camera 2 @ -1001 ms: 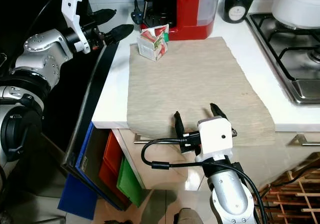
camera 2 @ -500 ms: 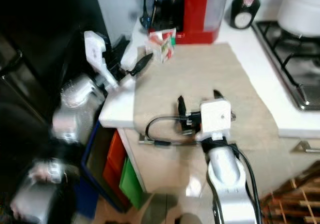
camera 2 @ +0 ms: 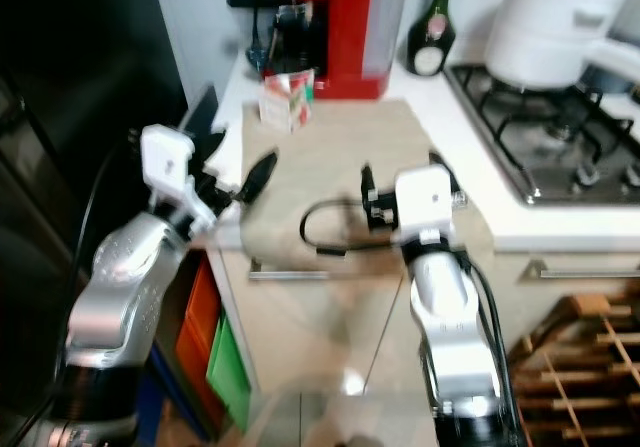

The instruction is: Restocking fridge

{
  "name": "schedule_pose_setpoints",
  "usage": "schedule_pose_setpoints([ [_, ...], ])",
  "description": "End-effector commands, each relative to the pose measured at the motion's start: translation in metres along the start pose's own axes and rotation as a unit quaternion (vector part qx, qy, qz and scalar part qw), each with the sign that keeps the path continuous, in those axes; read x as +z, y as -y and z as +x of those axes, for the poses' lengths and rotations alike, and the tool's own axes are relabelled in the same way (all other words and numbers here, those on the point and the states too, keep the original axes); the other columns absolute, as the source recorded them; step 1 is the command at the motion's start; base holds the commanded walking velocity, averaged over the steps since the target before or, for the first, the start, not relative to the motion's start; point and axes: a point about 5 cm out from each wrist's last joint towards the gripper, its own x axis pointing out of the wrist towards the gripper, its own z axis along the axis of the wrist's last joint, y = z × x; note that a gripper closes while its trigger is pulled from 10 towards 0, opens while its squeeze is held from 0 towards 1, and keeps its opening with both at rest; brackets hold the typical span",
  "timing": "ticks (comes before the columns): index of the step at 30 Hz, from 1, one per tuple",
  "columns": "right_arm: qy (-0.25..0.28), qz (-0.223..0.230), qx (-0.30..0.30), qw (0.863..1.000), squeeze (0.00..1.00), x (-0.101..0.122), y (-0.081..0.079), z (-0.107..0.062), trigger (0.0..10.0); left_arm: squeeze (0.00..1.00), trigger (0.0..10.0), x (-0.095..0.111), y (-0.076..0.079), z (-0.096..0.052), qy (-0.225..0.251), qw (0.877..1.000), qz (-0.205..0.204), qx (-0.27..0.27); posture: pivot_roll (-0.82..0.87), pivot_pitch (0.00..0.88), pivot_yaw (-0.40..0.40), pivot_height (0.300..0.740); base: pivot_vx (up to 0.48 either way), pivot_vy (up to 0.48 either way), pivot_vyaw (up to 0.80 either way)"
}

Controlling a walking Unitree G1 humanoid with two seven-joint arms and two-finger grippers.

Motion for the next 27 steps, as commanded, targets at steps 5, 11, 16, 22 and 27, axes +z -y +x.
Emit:
schedule_pose_setpoints([
  [5,0.005,0.015,0.007,1.0,0.0,-0.003,-0.001,0.008,10.0,0.0,10.0,-0.002,-0.008,0.007,-0.004,1.0,0.003,0.025,-0.05,0.0,0.034,0.74,0.0,0.0,0.0],
  [11,0.005,0.031,0.002,0.999,0.0,-0.007,-0.002,0.011,10.0,0.0,10.0,0.001,-0.01,0.006,0.004,0.999,0.006,0.033,-0.05,0.0,0.037,0.74,0.0,0.0,-0.67],
  [16,0.058,0.035,0.009,0.998,0.0,0.006,-0.005,0.012,10.0,0.0,10.0,0.022,-0.02,0.005,0.057,0.995,0.026,0.075,-0.03,0.0,0.029,0.74,0.0,0.0,0.0],
  [22,0.082,0.036,0.02,0.996,0.0,0.013,-0.01,0.016,10.0,0.0,10.0,0.035,-0.025,0.008,0.081,0.992,0.043,0.091,-0.02,0.0,0.027,0.74,0.461,0.0,0.0],
  [27,0.084,0.037,0.025,0.995,0.0,0.012,-0.012,0.017,10.0,0.0,10.0,0.034,-0.02,0.009,0.077,0.993,0.06,0.066,-0.02,0.0,0.028,0.74,0.472,0.0,0.0],
])
